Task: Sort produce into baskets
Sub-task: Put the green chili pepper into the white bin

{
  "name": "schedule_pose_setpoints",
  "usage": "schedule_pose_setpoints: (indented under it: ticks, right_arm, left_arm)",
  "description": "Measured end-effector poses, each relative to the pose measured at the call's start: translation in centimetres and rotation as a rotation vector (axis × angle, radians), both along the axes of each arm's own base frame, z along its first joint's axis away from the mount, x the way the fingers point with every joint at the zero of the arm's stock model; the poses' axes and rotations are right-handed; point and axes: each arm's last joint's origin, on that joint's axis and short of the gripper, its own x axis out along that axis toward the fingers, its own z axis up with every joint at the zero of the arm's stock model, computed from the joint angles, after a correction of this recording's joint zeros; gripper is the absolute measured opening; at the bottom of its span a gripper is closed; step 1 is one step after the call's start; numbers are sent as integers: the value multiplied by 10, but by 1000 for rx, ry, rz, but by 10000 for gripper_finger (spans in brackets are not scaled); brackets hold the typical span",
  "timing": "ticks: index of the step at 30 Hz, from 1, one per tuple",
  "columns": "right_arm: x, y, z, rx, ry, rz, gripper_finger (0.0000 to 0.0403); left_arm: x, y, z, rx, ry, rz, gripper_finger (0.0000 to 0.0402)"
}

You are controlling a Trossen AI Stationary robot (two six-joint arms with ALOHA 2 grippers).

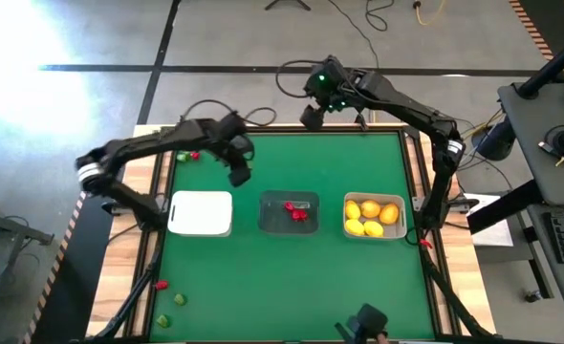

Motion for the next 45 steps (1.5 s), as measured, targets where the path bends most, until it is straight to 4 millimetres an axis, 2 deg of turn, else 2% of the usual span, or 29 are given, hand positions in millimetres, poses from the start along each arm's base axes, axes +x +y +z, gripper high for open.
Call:
schedule_pose_setpoints:
  ticks: [4, 7, 11, 15, 18, 22, 27, 32, 40, 45]
  right_arm:
    - [0, -3, -7, -49, 68, 96, 279]
    - [5, -12, -14, -63, 34, 185, 280]
    - [10, -26, -23, -59, -100, 202, 283]
    - [8, -29, -19, -18, -167, 127, 278]
    - [0, -22, -11, -14, -152, 135, 272]
    - [-4, -6, 1, -7, -166, 152, 264]
    - [5, 12, 5, 4, -195, 183, 256]
    - [12, 23, 5, 13, -206, 206, 254]
    - [17, 24, 8, -3, -250, 195, 250]
    - [18, 23, 11, -20, -283, 189, 249]
  left_arm:
    - [-25, -33, 43, -87, -105, 180, 71]
    - [-40, -62, 67, -203, -215, 313, 70]
    - [-55, -106, 82, -295, -276, 434, 70]
    - [-65, -145, 82, -333, -236, 507, 70]
    - [-71, -164, 74, -306, -149, 565, 70]
    - [-76, -170, 59, -225, 21, 630, 70]
    - [-73, -169, 42, -145, 130, 642, 70]
    - [-78, -165, 11, -130, 228, 659, 70]
    - [-91, -157, -49, -194, 392, 699, 71]
    - [-92, -156, -71, -233, 417, 722, 86]
